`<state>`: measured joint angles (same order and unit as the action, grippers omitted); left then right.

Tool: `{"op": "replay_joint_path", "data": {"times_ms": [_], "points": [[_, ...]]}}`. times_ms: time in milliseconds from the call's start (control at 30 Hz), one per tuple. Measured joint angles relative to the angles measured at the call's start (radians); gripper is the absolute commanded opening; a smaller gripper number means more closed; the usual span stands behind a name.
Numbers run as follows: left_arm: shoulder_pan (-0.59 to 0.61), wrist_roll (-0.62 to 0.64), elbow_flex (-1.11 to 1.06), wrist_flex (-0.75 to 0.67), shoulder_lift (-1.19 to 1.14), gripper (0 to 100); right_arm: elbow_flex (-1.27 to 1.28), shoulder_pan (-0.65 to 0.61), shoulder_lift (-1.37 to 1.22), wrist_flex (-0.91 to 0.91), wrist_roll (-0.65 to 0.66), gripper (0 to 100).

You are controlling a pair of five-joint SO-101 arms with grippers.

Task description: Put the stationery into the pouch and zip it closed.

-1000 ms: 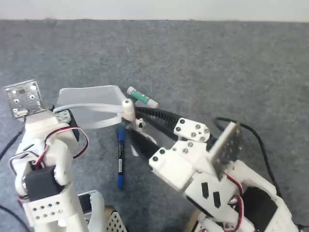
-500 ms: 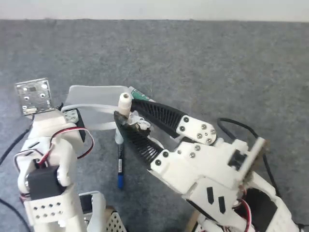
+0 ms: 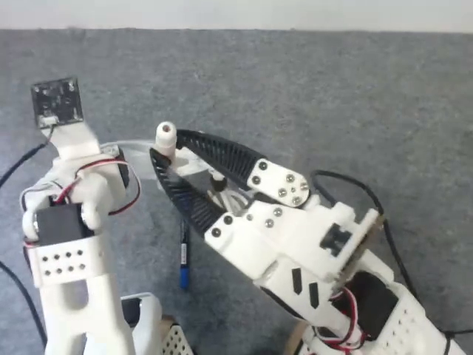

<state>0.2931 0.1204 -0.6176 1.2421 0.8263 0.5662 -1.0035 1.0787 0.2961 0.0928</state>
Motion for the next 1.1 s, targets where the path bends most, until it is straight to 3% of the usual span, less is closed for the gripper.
{"op": "replay_joint_path", "data": {"times_ms": [367, 1100], "points": [[0.000, 0.003, 0.064, 0.000, -0.103, 1, 0.008, 0.051, -0.189, -0.206, 0.000, 0.6], [0.000, 0.003, 0.064, 0.000, -0.132, 1, 0.137, 0.091, -0.353, -0.367, 0.061, 0.6]]}}
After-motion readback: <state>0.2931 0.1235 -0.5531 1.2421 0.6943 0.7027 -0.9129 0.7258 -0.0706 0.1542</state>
